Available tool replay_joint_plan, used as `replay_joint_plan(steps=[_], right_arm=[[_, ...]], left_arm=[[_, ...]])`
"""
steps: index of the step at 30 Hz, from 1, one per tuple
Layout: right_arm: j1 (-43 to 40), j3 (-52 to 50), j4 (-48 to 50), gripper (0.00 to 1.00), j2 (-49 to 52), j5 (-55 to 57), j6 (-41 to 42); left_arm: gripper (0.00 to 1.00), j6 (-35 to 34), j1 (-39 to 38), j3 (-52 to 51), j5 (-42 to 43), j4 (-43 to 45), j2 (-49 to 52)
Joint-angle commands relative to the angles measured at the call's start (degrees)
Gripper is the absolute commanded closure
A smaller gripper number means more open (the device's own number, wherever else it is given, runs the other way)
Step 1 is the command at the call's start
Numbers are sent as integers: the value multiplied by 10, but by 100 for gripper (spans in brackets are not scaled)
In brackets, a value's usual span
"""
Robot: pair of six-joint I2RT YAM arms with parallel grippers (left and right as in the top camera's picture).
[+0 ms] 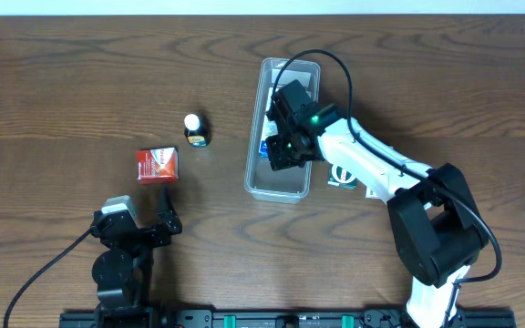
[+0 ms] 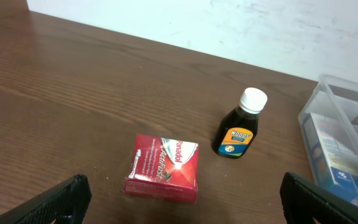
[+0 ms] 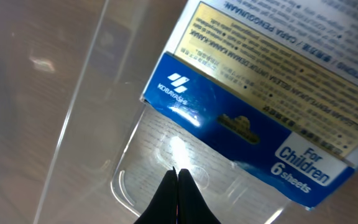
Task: Pack container
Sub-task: 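Push the blue box flat into the container with the right gripper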
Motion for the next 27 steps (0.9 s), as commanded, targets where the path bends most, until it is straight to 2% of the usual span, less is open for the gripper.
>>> replay_joint_plan(steps=[1, 13, 27], right_arm=[[9, -4, 10, 99, 0, -12, -24], [12, -4, 63, 99, 34, -24, -24], [11, -4, 65, 99, 64, -15, -33]], left_arm=[[2, 8, -1, -13, 4, -7, 0], [2, 8, -1, -13, 4, -7, 0], [2, 8, -1, -13, 4, -7, 0]])
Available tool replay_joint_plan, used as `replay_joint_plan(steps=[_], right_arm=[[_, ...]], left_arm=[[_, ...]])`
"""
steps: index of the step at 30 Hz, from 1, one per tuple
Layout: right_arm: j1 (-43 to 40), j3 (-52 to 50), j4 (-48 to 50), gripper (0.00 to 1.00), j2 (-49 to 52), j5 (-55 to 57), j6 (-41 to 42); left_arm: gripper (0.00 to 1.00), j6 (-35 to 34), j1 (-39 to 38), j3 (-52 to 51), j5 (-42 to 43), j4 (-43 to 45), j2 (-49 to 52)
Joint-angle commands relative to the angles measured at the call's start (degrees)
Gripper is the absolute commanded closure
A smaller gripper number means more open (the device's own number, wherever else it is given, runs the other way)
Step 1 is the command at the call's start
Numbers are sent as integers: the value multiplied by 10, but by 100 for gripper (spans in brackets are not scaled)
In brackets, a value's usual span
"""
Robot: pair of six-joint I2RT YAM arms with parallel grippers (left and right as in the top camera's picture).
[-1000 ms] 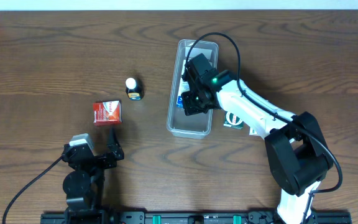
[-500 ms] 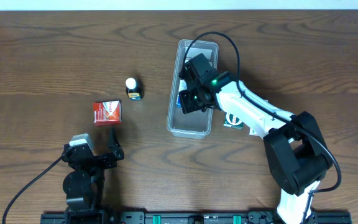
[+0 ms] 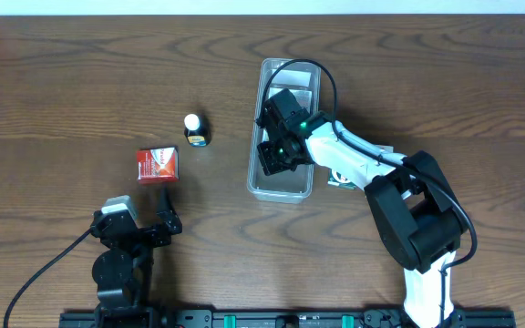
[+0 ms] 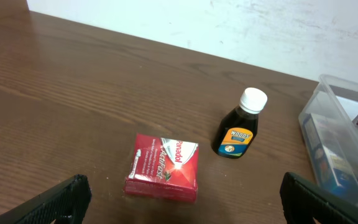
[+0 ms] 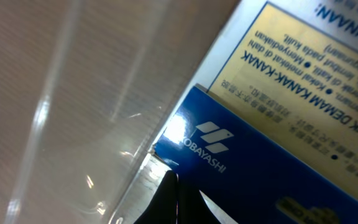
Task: Pack container
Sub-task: 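Push the blue box flat into the container with the right gripper, then move the right gripper to the white tube box and grasp it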
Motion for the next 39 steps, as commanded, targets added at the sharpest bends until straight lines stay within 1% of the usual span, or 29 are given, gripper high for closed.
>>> replay_joint_plan(steps=[1, 7, 11, 15, 20, 21, 23, 25, 26, 27, 29, 30, 32, 35, 39], right_arm=[[1, -2, 9, 99, 3, 20, -15], [2, -1, 47, 99, 2, 102, -16], [3, 2, 59, 99, 0, 108, -33], [3, 14, 35, 97, -17, 107, -46], [3, 19, -29, 91, -92, 96, -45], [2, 19, -43, 89, -112, 92, -45], [0, 19, -79, 80, -162, 88, -45], [-7, 19, -111, 56, -213, 88, -45], [-10, 19, -121, 49, -233, 88, -45], [-16, 19, -133, 45, -256, 88, -45], [-33, 19, -156, 39, -296, 89, -41], [-45, 19, -169, 34, -313, 96, -31], [-76, 19, -202, 28, -340, 132, 11], [-135, 18, -256, 19, -351, 170, 74], [-205, -9, -297, 14, -334, 170, 121]], left_arm=[[2, 8, -1, -13, 4, -8, 0], [2, 8, -1, -13, 4, -8, 0], [2, 8, -1, -13, 4, -7, 0], [2, 8, -1, -13, 4, -8, 0], [2, 8, -1, -13, 4, -8, 0], [2, 8, -1, -13, 4, -8, 0], [2, 8, -1, -13, 4, -7, 0], [2, 8, -1, -13, 4, -8, 0], [2, 8, -1, -13, 4, -7, 0], [2, 8, -1, -13, 4, -7, 0], [2, 8, -1, -13, 4, -7, 0], [2, 8, -1, -13, 4, -7, 0], [2, 8, -1, -13, 4, -8, 0], [2, 8, -1, -13, 4, -7, 0], [2, 8, -1, -13, 4, -7, 0]])
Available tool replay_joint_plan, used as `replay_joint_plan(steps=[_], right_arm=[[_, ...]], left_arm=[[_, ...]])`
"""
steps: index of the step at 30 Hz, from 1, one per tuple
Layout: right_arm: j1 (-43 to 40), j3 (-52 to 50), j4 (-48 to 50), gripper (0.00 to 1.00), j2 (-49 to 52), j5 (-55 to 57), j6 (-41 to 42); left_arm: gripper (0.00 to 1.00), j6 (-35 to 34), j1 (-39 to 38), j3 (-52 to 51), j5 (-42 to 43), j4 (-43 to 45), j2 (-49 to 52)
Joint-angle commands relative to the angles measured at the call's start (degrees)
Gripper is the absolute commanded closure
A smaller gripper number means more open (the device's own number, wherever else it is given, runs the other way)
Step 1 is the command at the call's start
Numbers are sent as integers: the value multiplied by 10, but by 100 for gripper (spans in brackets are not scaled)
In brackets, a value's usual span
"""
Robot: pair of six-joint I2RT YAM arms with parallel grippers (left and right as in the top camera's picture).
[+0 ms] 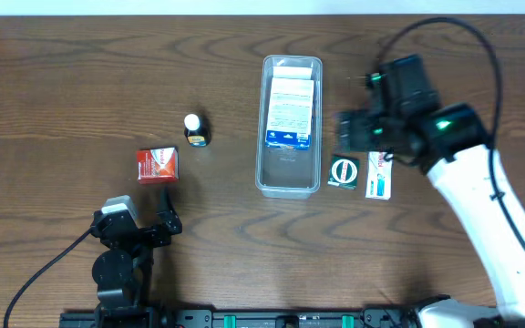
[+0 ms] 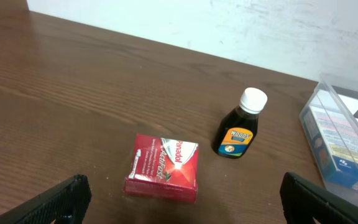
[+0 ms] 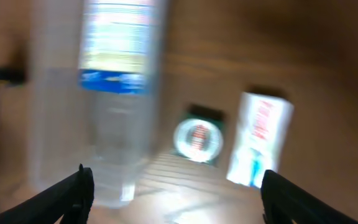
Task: Pack container
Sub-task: 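Move the right gripper to the white tube box and grasp it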
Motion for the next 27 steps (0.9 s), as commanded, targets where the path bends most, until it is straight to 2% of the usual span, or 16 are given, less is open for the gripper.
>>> replay_joint_plan(steps=[1, 8, 18, 23, 27], right_arm=[[-45, -32, -11, 13, 24, 21, 62], [-85, -132, 40, 14, 93, 21, 62], [-96, -187, 112, 22, 184, 41, 62], [-100, -188, 129, 39, 204, 41, 62], [-100, -188, 133, 48, 204, 41, 62]], left_arm=[[2, 8, -1, -13, 4, -7, 0], [2, 8, -1, -13, 4, -8, 0], [2, 8, -1, -13, 4, -8, 0], [2, 8, -1, -13, 4, -8, 0], [2, 8, -1, -13, 4, -8, 0]])
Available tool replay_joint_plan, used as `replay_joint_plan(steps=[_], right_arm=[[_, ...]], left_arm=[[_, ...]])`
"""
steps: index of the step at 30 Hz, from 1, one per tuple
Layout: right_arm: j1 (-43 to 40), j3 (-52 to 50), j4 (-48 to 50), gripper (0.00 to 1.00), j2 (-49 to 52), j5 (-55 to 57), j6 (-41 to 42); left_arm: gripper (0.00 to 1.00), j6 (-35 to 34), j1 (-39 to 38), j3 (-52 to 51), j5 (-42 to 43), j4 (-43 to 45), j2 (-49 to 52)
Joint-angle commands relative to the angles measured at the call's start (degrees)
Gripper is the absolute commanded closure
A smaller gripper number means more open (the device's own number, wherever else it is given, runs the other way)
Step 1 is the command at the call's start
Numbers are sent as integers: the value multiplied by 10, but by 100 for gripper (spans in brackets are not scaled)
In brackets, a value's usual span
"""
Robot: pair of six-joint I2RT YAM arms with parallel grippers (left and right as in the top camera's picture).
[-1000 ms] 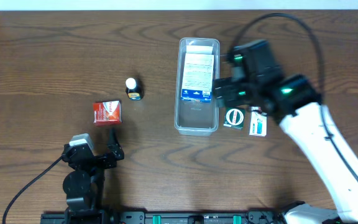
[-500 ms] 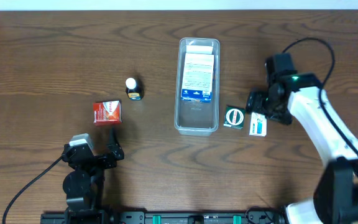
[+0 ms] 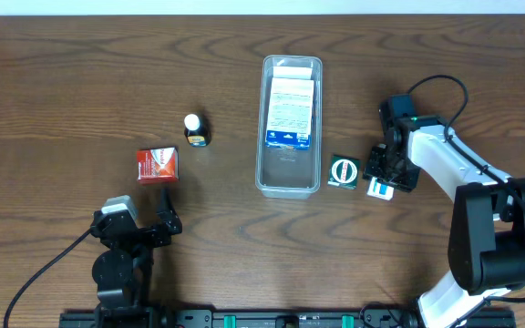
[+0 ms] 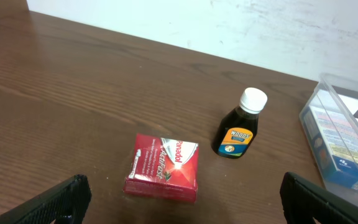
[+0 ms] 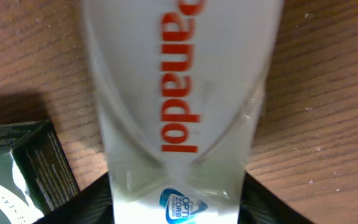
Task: Pack container
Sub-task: 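Move the right gripper to the white tube box and grasp it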
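A clear plastic container (image 3: 289,188) stands at mid-table with a blue-and-white box (image 3: 290,109) lying inside. Right of it, a white Panadol box (image 5: 179,93) lies flat on the wood. My right gripper (image 3: 387,171) is down on that box and shut on it, one finger (image 5: 92,205) pressed against each long side. A green box with a round label (image 3: 343,171) sits between them. The red Panadol box (image 4: 163,167) and the dark Woods bottle (image 4: 240,124) are on the left. Behind these my left gripper (image 4: 184,198) rests open, holding nothing.
The green box (image 5: 14,168) lies just beside the held box's left edge. The container's near wall (image 4: 309,124) shows at the right of the left wrist view. The table's front rail runs along the bottom of the overhead view.
My right gripper was open, above the table right of the container. It is now low and shut on the white Panadol box. The left arm has not moved.
At first my right gripper was shut inside the container, tip against the blue-and-white box, and it stayed there a moment later. Then it was out of the container and open, above the two items on the right. Now it grips the white Panadol box.
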Motion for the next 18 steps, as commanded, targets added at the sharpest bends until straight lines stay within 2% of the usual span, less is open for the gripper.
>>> replay_joint_plan(steps=[1, 3, 5, 13, 18], right_arm=[[-6, -2, 2, 50, 3, 10, 4], [-6, -1, 2, 57, 0, 10, 4], [-6, 1, 1, 59, -6, 9, 4], [3, 85, -45, 56, -97, -57, -3], [49, 157, -44, 55, -155, -89, -3]], left_arm=[[2, 8, -1, -13, 4, -8, 0], [2, 8, -1, -13, 4, -8, 0], [2, 8, -1, -13, 4, -7, 0], [2, 8, -1, -13, 4, -8, 0], [2, 8, -1, -13, 4, -8, 0]])
